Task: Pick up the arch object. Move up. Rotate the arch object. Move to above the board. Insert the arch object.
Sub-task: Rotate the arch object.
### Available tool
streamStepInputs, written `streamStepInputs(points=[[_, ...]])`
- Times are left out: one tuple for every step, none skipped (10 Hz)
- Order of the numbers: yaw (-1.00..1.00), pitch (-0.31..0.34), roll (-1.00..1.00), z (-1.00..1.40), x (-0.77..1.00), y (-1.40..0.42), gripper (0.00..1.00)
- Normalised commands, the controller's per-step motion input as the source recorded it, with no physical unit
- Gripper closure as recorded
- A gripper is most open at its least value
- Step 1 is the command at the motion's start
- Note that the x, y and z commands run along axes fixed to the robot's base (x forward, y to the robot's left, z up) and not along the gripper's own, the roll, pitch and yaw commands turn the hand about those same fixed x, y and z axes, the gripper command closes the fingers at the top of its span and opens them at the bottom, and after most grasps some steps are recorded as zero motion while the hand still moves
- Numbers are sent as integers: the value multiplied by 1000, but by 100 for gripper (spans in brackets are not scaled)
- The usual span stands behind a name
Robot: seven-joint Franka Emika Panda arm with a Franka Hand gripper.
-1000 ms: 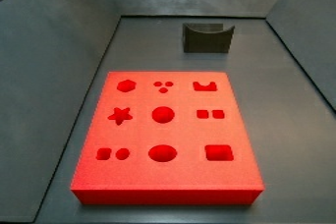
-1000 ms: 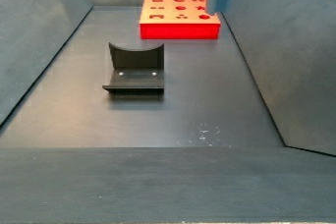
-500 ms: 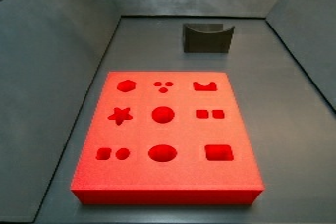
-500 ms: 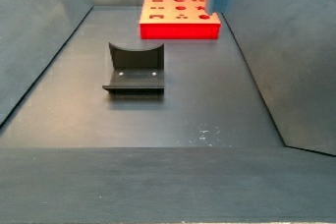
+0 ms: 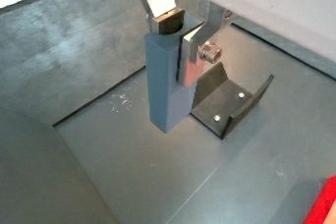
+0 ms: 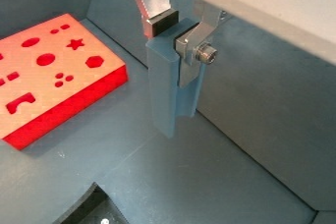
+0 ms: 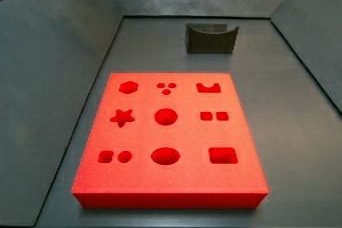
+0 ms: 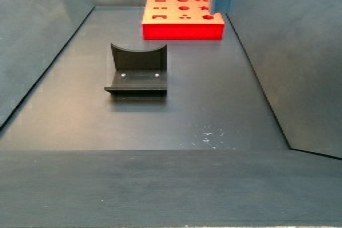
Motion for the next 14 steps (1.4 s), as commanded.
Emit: streamStepInputs(points=[[-101,13,-29,-1000,7,1,100],[-79,-6,-29,-1000,16,3,100],[-65,-27,-30,-1000,13,5,100],[-60,-42,-31,-1000,11,6,100],[-56,-48,-33,-1000,13,7,100],[-54,-48,-35,-1000,16,8,100],[-51,-48,-39,-1000,19,11,100],[-49,-47,-41,-1000,20,12,100],[-47,-53,-43,-1000,21,14,100],[-45,-53,-46,-1000,21,15,100],[-43,-55,-49,-1000,25,17,100],[-41,-54,-52,-862,23,16,100],[-39,-53,-55,-712,21,14,100],[-38,-51,-58,-564,21,13,100]])
